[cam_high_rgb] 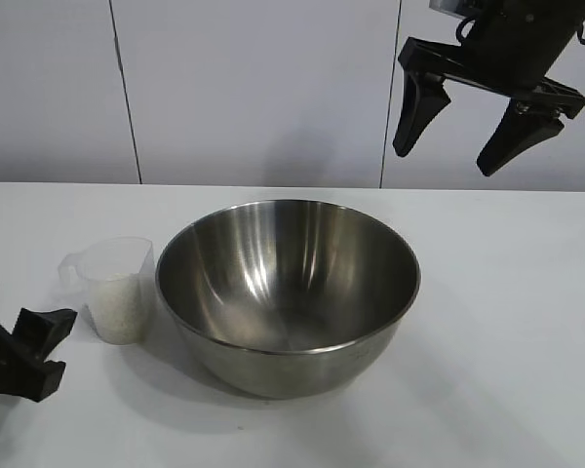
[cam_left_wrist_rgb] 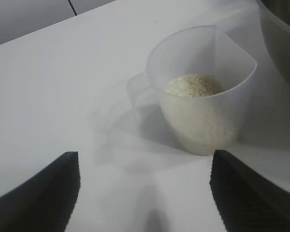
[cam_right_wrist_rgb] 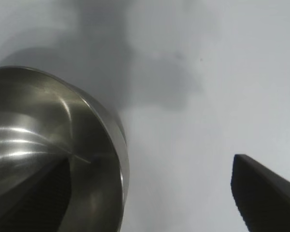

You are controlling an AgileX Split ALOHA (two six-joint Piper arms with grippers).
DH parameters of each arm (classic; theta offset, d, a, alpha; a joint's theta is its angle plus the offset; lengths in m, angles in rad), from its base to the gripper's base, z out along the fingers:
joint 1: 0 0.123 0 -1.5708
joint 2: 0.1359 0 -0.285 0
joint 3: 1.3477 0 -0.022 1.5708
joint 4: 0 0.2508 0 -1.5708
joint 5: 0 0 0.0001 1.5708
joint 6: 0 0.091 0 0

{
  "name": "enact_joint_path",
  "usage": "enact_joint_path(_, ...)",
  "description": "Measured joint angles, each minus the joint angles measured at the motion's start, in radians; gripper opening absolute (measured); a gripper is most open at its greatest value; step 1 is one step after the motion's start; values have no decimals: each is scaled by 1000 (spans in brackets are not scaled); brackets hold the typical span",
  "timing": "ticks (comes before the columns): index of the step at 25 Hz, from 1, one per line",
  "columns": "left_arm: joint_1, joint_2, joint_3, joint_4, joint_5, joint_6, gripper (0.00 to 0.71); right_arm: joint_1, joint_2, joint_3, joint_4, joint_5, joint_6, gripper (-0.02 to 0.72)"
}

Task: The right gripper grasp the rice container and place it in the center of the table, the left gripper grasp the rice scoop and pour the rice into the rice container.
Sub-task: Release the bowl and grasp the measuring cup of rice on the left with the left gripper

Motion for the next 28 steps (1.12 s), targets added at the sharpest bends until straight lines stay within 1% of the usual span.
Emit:
enact_joint_path(1, 3, 1, -2, -1, 0, -4, 540, 0, 0, 0, 0, 0, 0, 623)
enact_joint_path(3, 25, 2, -10, 11, 0, -28, 540, 0, 0, 0, 0, 0, 0, 623)
enact_joint_path(5, 70, 4, -15, 32, 0, -68, 540, 0, 0, 0, 0, -1, 0, 623)
enact_joint_path(7, 139, 4, -19, 72, 0, -108, 540, 0, 0, 0, 0, -1, 0, 623)
enact_joint_path(10, 216, 4, -24, 183, 0, -159, 540, 0, 0, 0, 0, -6, 0, 623)
enact_joint_path(12, 251, 4, -24, 270, 0, -178, 540, 0, 0, 0, 0, -11, 0, 623)
enact_joint_path(15, 263, 5, -24, 304, 0, -185, 540, 0, 0, 0, 0, -16, 0, 623)
enact_joint_path(22, 267, 71, -53, 305, 0, -192, 540, 0, 0, 0, 0, -19, 0, 623)
enact_joint_path(28, 267, 83, -87, 305, -1, -195, 540, 0, 0, 0, 0, -20, 2, 623)
